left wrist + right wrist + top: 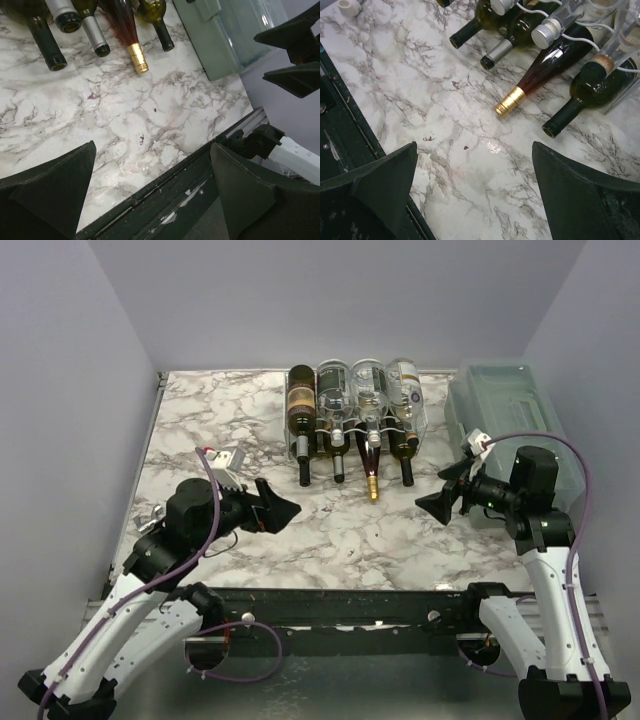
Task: Take the wine bottle off the wine rack
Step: Pick up the wine bottle from the wine rack.
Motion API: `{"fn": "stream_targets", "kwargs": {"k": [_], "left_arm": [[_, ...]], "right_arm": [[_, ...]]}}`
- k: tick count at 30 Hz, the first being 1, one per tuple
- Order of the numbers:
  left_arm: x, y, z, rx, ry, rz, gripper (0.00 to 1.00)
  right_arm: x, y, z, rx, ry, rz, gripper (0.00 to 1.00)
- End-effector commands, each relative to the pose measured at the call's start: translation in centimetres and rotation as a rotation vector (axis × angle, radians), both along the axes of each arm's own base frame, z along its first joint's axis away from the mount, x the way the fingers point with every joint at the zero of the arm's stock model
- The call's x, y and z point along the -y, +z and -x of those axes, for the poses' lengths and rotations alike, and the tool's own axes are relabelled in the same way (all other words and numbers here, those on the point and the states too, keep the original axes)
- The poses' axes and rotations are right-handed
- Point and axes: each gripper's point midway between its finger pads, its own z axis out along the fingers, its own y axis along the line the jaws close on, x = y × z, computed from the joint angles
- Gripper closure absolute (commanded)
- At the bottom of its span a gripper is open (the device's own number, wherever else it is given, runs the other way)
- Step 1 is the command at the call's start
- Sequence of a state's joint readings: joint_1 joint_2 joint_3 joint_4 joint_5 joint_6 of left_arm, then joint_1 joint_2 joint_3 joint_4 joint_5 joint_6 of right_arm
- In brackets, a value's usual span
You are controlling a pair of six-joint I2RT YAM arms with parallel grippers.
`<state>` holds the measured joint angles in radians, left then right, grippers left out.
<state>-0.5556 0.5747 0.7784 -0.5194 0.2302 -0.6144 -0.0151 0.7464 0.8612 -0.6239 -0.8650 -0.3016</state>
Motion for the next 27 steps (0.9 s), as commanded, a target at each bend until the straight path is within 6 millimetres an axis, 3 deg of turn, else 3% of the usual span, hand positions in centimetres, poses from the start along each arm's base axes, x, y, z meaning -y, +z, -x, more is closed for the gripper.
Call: {"fn": "stream_targets", "kwargs": {"k": [1, 12, 19, 27], "left_arm": [[-0.5, 1.0, -1.3, 0.037, 0.132, -0.043, 0.02], [1.2, 1.0, -2.0, -0.005, 0.220, -0.043, 0.02], [2.1, 0.2, -2.8, -0.067, 0.268, -0.046, 0.02], [1.9, -0.3, -4.4, -0.133, 0.419, -0.092, 0.01]], "right_arm": [[-0.1, 0.6, -0.6, 0.045, -0.007, -0.025, 0.00], [0.6, -1.8, -2.8, 0.041, -0.073, -0.023, 0.00], [0.9, -3.5, -3.0, 0.030, -0.086, -0.005, 0.00], [1.3, -3.9, -3.2, 0.052, -0.103, 0.024, 0.00]]}}
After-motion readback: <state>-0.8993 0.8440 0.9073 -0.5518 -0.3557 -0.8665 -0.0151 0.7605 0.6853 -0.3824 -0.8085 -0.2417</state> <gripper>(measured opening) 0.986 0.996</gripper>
